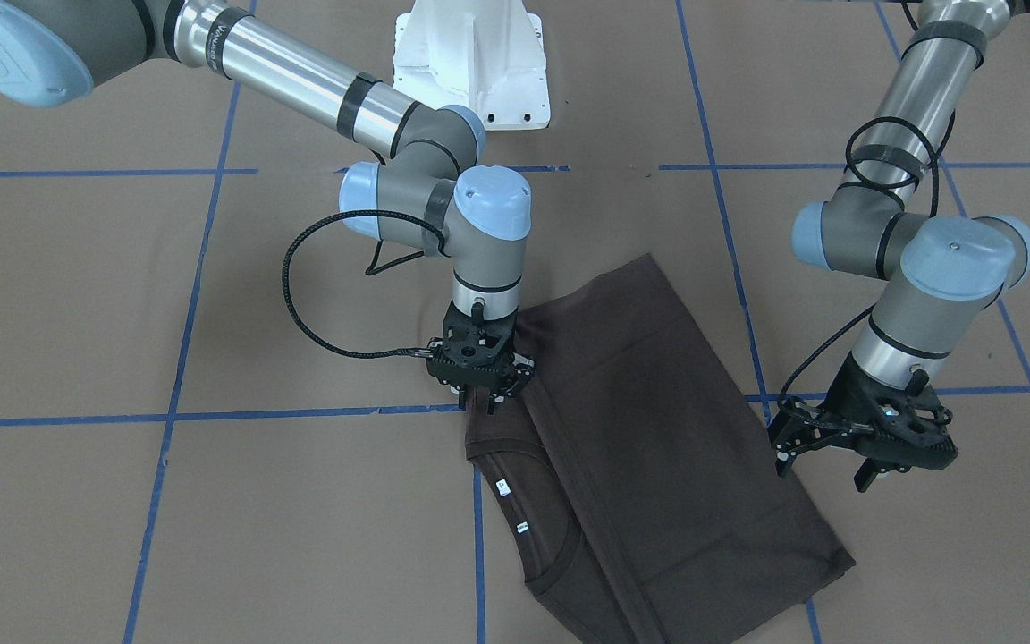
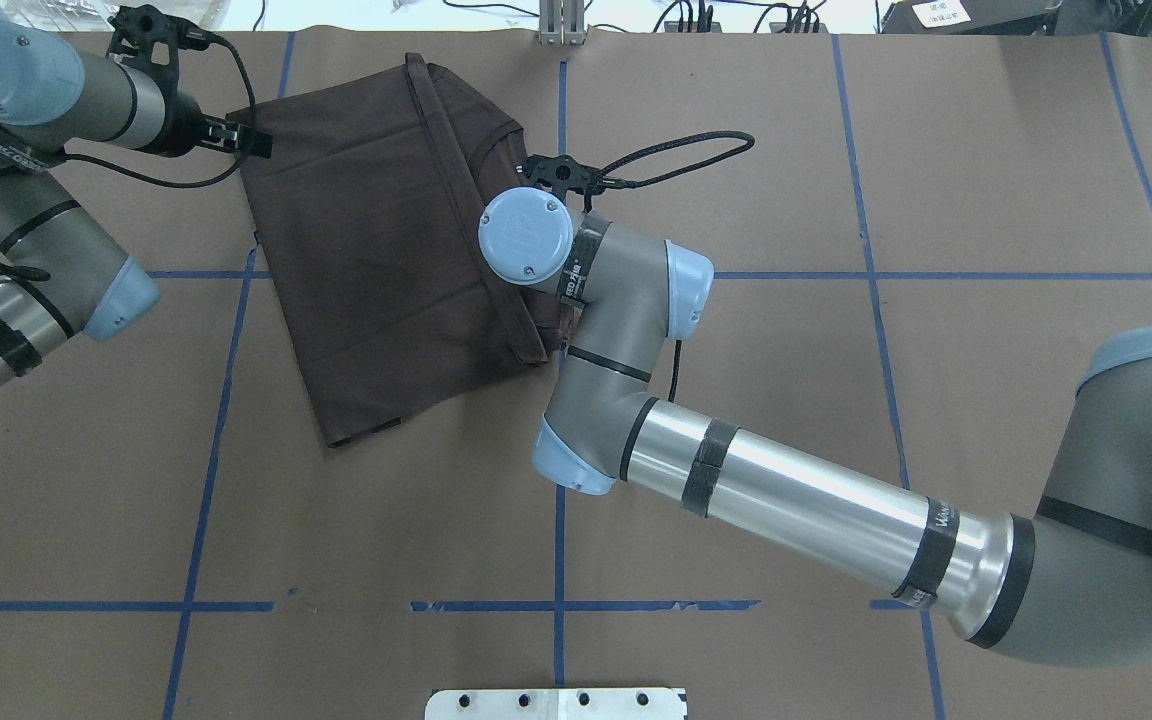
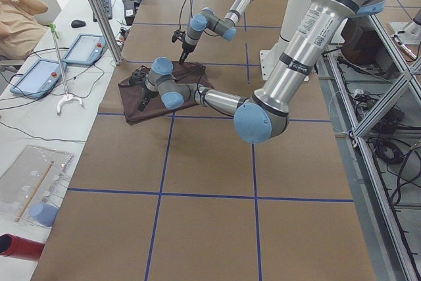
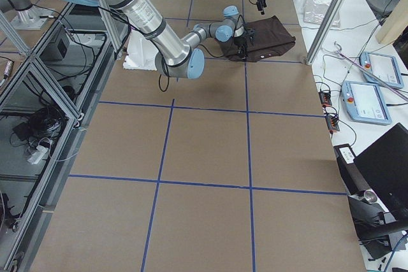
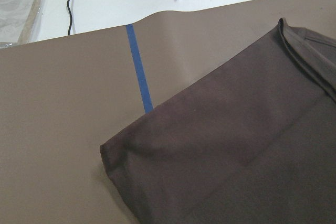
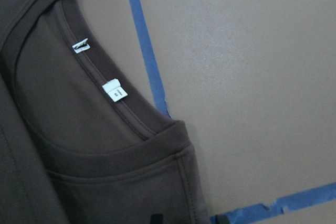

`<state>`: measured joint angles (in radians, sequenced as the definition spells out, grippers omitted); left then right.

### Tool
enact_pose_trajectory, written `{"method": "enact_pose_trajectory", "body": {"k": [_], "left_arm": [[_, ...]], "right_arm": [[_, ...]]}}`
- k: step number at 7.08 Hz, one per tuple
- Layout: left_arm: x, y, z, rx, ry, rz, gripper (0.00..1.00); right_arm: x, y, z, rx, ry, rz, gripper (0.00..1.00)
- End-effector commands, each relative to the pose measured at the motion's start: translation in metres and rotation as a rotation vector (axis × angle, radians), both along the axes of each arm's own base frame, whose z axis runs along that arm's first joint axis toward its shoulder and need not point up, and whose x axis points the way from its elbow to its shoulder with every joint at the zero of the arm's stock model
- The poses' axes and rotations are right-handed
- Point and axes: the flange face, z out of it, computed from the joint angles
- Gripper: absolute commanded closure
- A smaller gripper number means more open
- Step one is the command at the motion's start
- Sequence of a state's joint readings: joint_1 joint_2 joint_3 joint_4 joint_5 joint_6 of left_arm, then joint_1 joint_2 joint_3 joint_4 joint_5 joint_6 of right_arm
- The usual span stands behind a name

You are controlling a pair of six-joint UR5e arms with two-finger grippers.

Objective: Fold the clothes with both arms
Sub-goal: 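Hold the shirt corner with the left gripper while the right gripper presses the collar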

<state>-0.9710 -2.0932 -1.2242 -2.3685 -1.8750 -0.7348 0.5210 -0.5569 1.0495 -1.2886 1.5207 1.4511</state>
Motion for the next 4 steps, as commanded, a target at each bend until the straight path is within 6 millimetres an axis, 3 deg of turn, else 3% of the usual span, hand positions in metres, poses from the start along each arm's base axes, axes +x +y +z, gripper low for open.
{"method": "enact_pose_trajectory", "body": {"k": [1, 2, 3, 4], "left_arm": [[0.0, 0.0002, 0.0006, -0.001, 0.0, 0.001, 0.0], [-0.0001, 0.0001, 0.0007, -0.001, -0.001, 0.0, 0.0], [-0.0001, 0.0001, 0.0007, -0.001, -0.001, 0.0, 0.0], [0.0001, -0.0002, -0.0007, 0.002, 0.001, 0.0, 0.0]], "right_arm": [[-0.0023, 0.0009, 0.003, -0.002, 0.006, -0.001, 0.6], [-0.0023, 0.0009, 0.0031, -0.002, 0.006, -0.001, 0.83], [-0.0021, 0.0007, 0.0035, -0.001, 0.011, 0.0, 1.0], [-0.002, 0.0007, -0.0011, 0.014, 0.013, -0.014, 1.0]]}}
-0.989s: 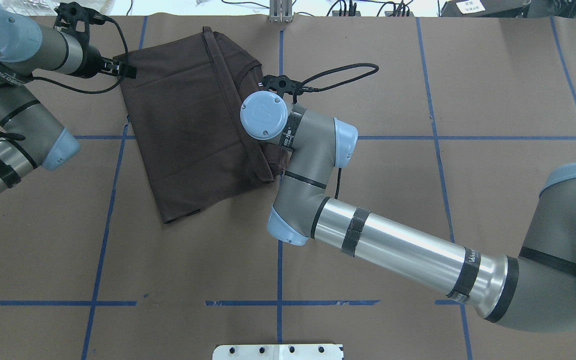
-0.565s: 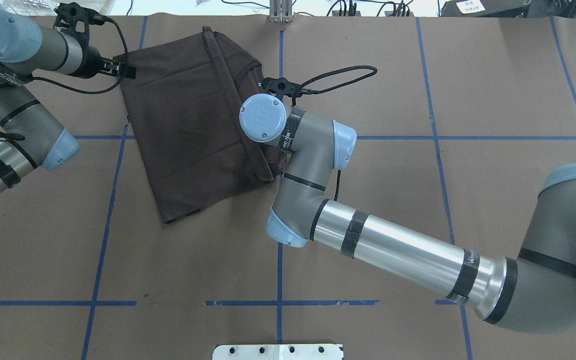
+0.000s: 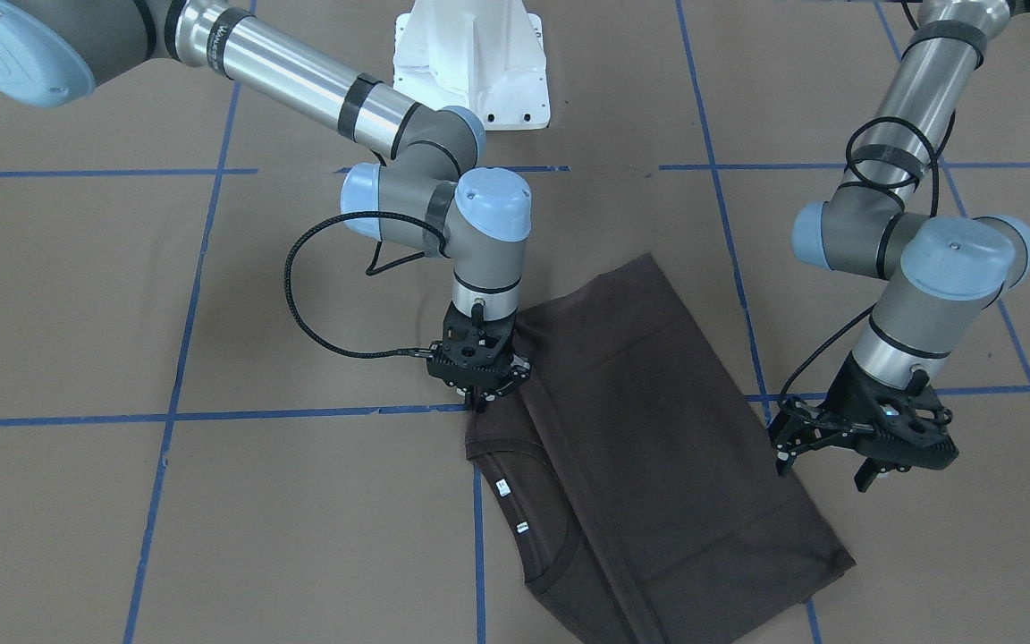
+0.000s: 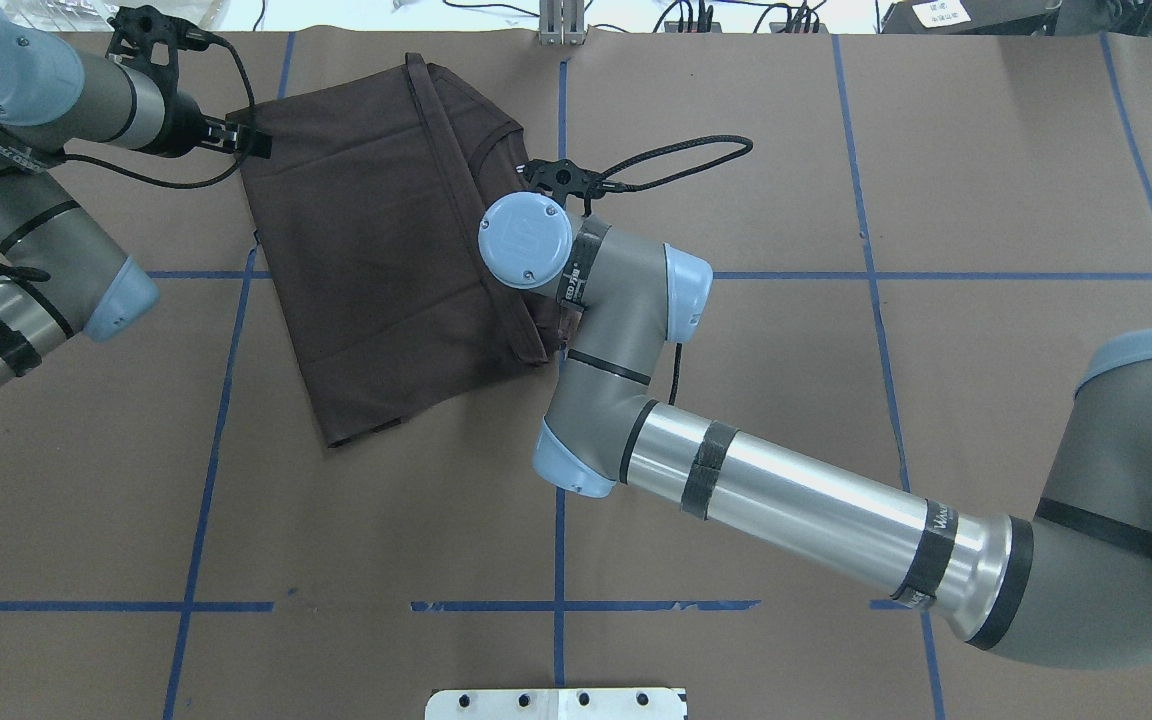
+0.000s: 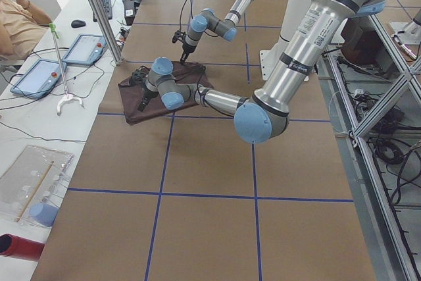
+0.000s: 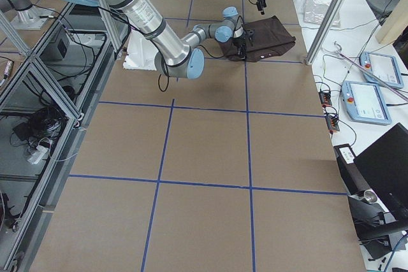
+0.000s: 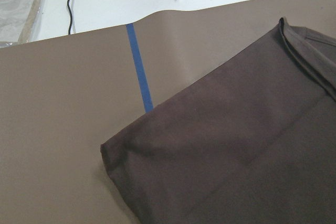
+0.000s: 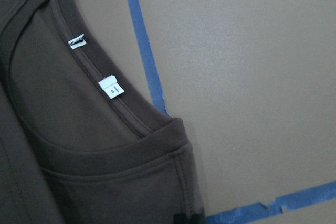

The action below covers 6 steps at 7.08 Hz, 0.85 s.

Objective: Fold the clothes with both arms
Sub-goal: 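Release the shirt with the left gripper while the right gripper straightens it square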

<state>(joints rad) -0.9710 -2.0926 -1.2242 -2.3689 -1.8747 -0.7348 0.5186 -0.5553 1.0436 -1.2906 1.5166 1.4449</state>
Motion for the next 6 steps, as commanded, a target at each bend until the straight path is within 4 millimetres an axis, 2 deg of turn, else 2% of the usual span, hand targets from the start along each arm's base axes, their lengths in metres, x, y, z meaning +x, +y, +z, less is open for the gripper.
{"method": "enact_pose_trajectory", "body": {"k": [1, 3, 4, 5, 6], "left_arm": [[0.001, 0.0, -0.002, 0.002, 0.004, 0.002, 0.0], [0.002, 0.001, -0.002, 0.002, 0.004, 0.003, 0.0], [0.003, 0.001, -0.002, 0.002, 0.004, 0.005, 0.0], [0.004, 0.002, -0.002, 0.002, 0.004, 0.006, 0.0], [0.004, 0.002, -0.003, 0.004, 0.005, 0.006, 0.0]], "right_arm": [[0.003, -0.002, -0.012, 0.032, 0.002, -0.025, 1.0], [0.006, 0.002, -0.021, 0.033, -0.012, -0.035, 1.0], [0.02, 0.01, -0.023, 0.036, -0.019, -0.036, 1.0], [0.039, 0.034, -0.013, 0.035, -0.02, -0.049, 1.0], [0.057, 0.08, 0.004, 0.041, -0.026, -0.084, 1.0]]}}
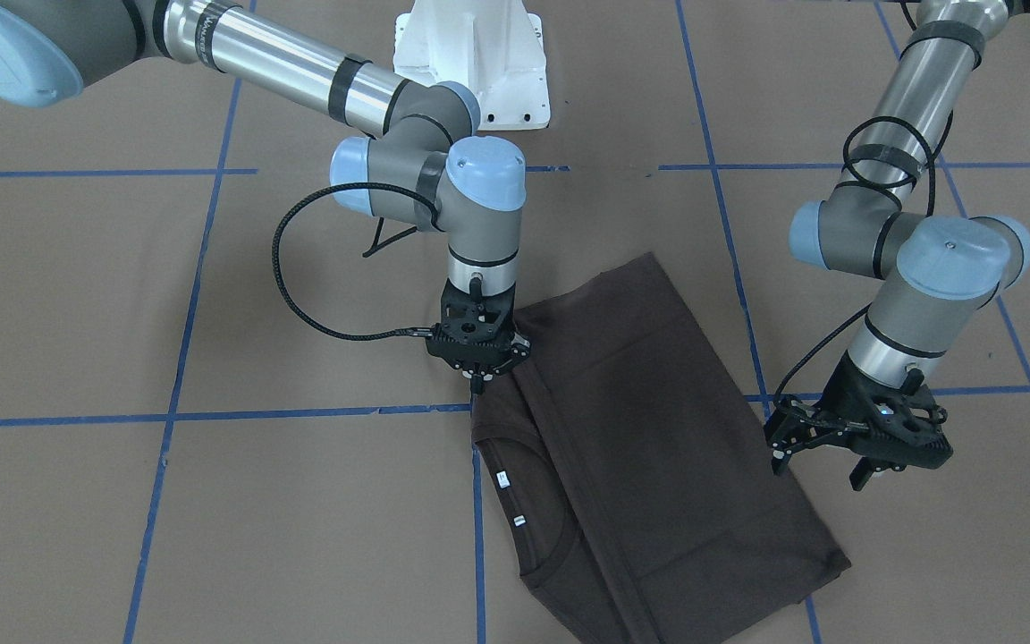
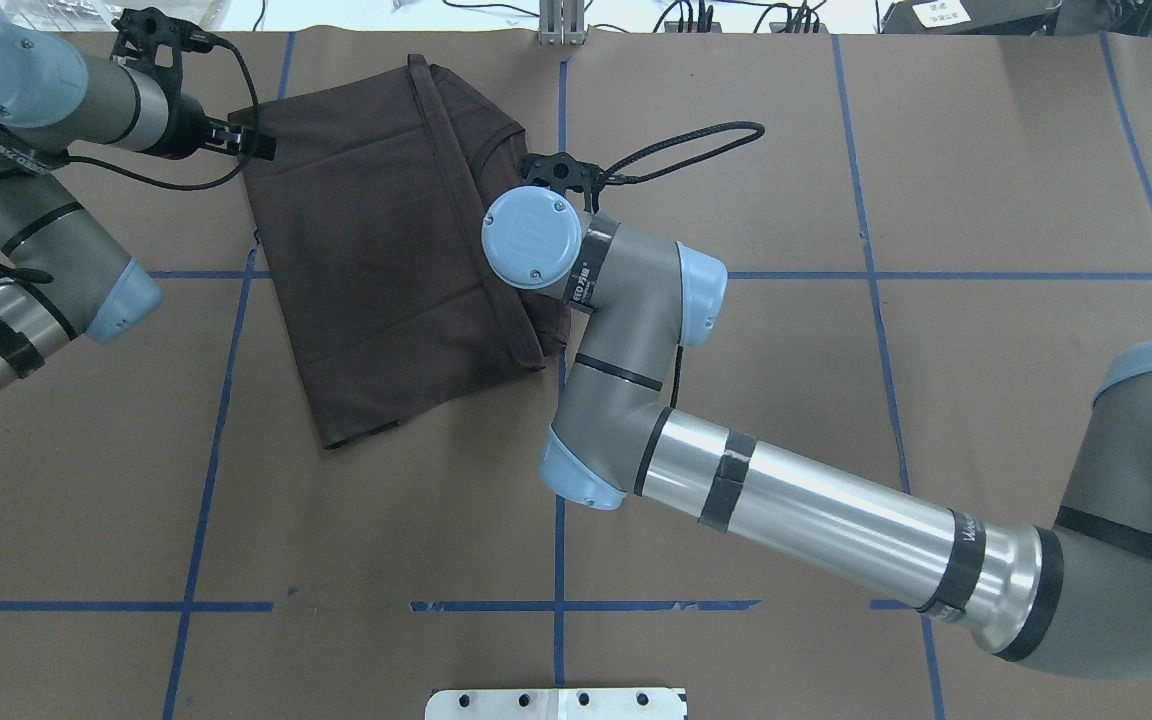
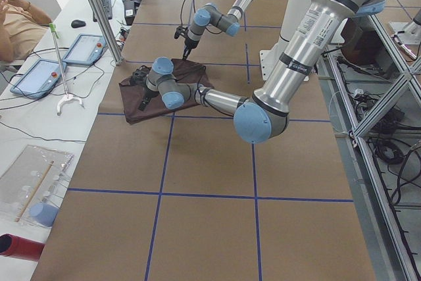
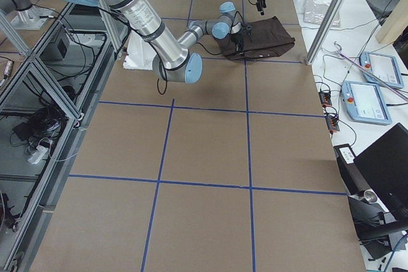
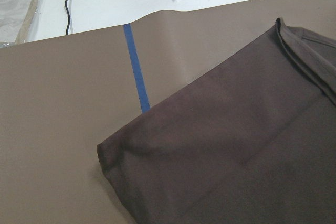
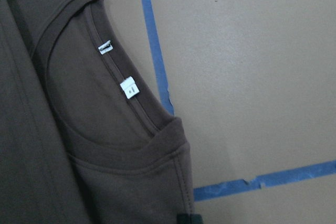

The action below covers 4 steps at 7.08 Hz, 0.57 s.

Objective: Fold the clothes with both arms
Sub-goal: 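Release the shirt with the left gripper while the right gripper straightens it square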

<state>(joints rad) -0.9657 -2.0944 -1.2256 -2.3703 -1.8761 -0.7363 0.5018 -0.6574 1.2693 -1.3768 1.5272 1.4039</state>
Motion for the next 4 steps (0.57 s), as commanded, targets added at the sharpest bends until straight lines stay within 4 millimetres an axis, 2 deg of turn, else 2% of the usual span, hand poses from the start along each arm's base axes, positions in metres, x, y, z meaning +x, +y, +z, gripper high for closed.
{"method": "enact_pose_trajectory", "body": {"k": [1, 2, 3, 4], "left_arm": [[0.001, 0.0, -0.001, 0.002, 0.001, 0.001, 0.0], [0.001, 0.0, -0.002, 0.003, 0.002, 0.001, 0.0], [0.001, 0.0, -0.002, 0.003, 0.002, 0.001, 0.0], [0.001, 0.0, -0.003, 0.004, 0.003, 0.001, 0.0]], "right_arm": [[0.048, 0.097, 0.043, 0.023, -0.012, -0.071, 1.0], [0.075, 0.146, 0.068, 0.05, -0.007, -0.101, 1.0], [0.099, 0.175, 0.086, 0.062, 0.002, -0.119, 1.0], [0.115, 0.192, 0.1, 0.073, 0.016, -0.125, 1.0]]}}
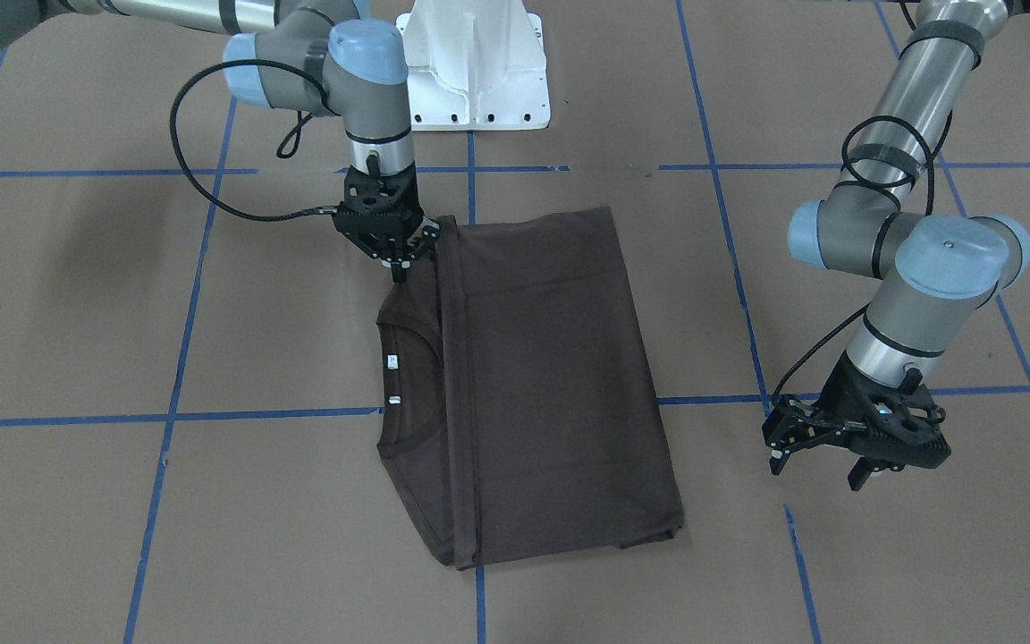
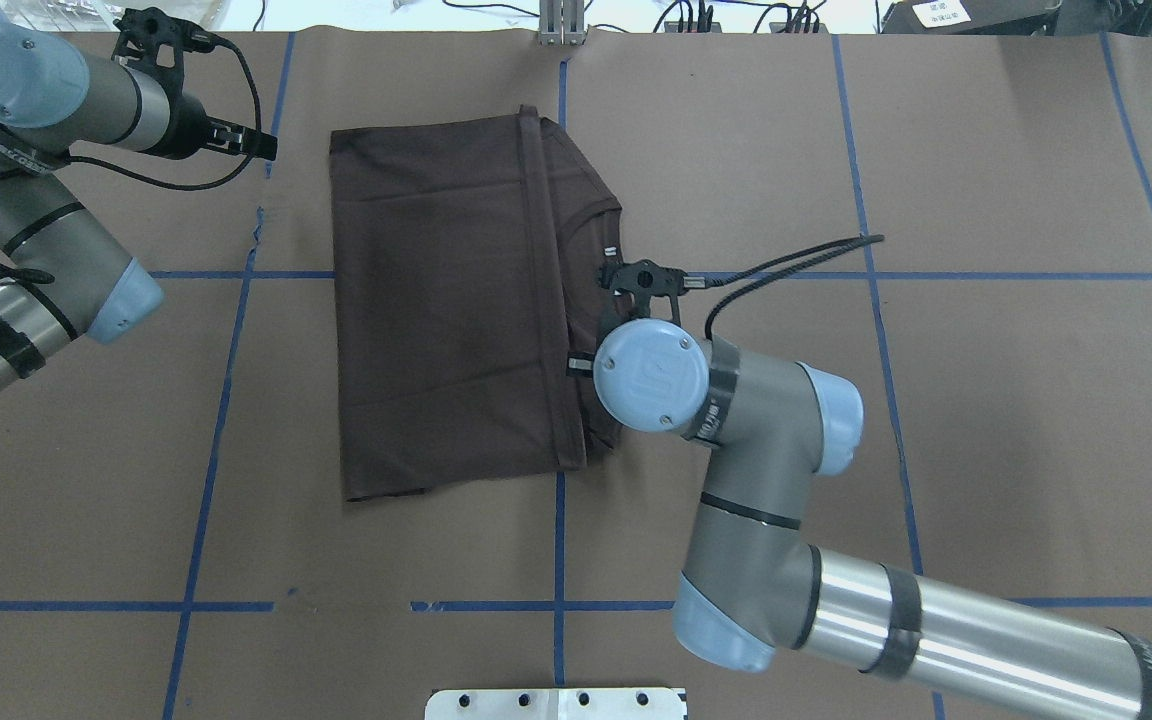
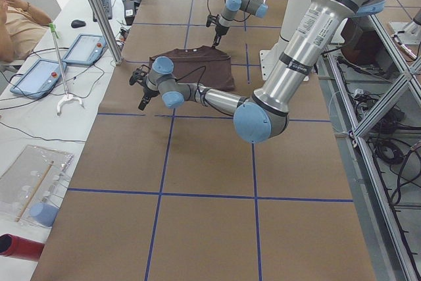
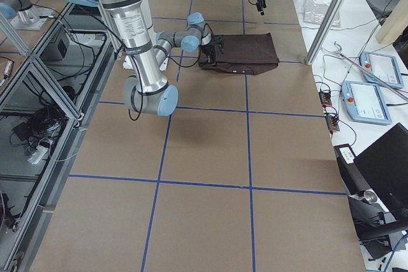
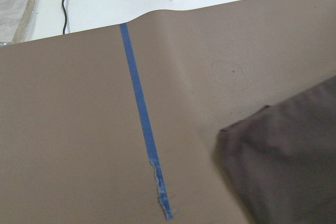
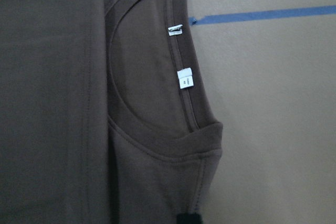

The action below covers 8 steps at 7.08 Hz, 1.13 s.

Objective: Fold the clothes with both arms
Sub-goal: 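Release the shirt with the left gripper while the right gripper straightens it square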

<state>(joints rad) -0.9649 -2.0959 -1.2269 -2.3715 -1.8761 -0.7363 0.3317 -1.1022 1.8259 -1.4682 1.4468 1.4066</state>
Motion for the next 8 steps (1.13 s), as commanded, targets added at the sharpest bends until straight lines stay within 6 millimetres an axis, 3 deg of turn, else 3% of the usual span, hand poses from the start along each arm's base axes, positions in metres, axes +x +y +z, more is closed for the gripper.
{"method": "enact_pose_trajectory", "body": {"k": [1, 3, 4, 6, 8], "left_arm": [[0.002, 0.001, 0.0, 0.0, 0.0, 0.003, 0.0], [0.005, 0.002, -0.002, 0.001, 0.001, 0.008, 0.0], [0.005, 0.003, -0.002, 0.002, 0.002, 0.008, 0.0], [0.005, 0.002, -0.004, -0.005, 0.011, 0.002, 0.0], [0.006, 0.002, -0.005, -0.009, 0.015, -0.002, 0.0]], "right_arm": [[0.031, 0.032, 0.024, 0.017, 0.019, -0.016, 1.0], [0.037, 0.044, 0.027, 0.018, 0.015, -0.015, 1.0], [0.03, 0.057, 0.029, 0.05, 0.027, 0.0, 0.01], [0.029, 0.071, 0.008, 0.083, -0.006, -0.029, 0.0], [0.005, 0.116, 0.005, 0.171, 0.023, -0.096, 0.0]]}}
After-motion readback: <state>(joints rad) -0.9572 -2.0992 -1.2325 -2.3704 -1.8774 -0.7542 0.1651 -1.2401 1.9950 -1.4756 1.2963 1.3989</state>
